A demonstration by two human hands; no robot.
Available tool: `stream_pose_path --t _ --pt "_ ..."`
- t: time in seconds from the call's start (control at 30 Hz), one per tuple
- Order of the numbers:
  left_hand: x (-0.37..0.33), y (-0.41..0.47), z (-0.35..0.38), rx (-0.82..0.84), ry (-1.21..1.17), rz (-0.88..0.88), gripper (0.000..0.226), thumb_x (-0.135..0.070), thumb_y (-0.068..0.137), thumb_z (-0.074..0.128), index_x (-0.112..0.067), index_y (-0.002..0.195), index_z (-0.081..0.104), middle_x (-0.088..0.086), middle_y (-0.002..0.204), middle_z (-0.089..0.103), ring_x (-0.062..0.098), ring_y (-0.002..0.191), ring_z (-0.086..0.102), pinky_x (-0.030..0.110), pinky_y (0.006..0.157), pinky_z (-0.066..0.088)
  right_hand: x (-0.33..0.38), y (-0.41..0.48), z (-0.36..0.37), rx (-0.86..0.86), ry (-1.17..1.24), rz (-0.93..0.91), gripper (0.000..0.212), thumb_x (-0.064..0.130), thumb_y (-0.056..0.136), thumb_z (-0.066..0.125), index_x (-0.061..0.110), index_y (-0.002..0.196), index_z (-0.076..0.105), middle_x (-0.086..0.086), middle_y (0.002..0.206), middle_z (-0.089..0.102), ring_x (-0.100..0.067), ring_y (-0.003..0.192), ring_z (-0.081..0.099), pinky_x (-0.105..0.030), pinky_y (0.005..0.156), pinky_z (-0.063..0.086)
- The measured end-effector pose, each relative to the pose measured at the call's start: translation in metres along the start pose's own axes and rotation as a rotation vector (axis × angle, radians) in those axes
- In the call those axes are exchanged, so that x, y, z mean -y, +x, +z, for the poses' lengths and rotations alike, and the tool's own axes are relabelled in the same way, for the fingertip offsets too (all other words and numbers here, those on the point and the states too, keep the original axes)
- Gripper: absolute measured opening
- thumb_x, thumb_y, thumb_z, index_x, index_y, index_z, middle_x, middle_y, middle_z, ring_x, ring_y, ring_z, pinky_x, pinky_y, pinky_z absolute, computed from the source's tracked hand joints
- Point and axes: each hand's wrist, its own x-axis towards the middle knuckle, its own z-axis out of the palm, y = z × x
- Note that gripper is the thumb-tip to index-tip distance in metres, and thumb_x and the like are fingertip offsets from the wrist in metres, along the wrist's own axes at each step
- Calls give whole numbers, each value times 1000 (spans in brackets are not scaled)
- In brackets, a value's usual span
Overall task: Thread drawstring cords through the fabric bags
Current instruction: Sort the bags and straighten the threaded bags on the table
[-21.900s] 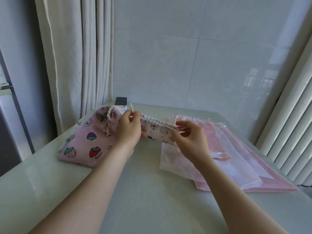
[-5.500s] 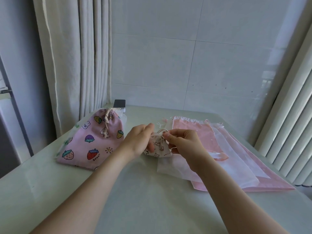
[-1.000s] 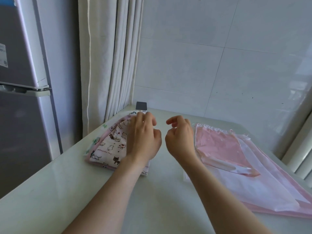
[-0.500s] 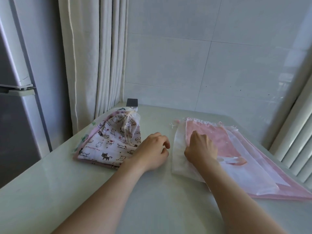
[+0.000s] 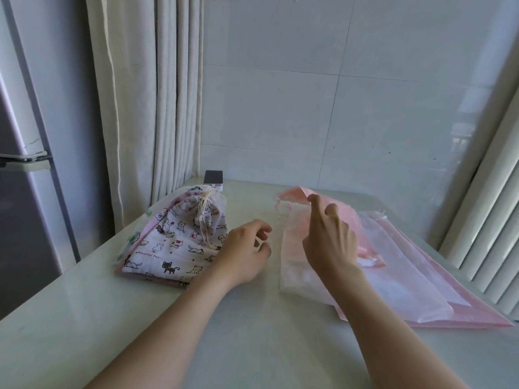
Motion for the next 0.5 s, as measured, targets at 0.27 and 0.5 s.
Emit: stream_pose_path --t 0.27,0.5 --pt "-9 5 -9 -167 -381 -216 92 -41 94 73 -28 159 9 -11 104 74 12 87 76 44 97 56 -1 4 3 -157 121 11 64 -9 81 49 12 141 41 -11 107 46 -33 67 41 -38 55 32" --pt "-14 8 -19 -202 -537 -127 74 -15 103 64 -43 157 21 5 111 70 25 69 78 39 64 62 -11 10 12 -281 204 54 34 -14 76 54 9 100 52 -12 92 51 -35 65 41 -36 53 28"
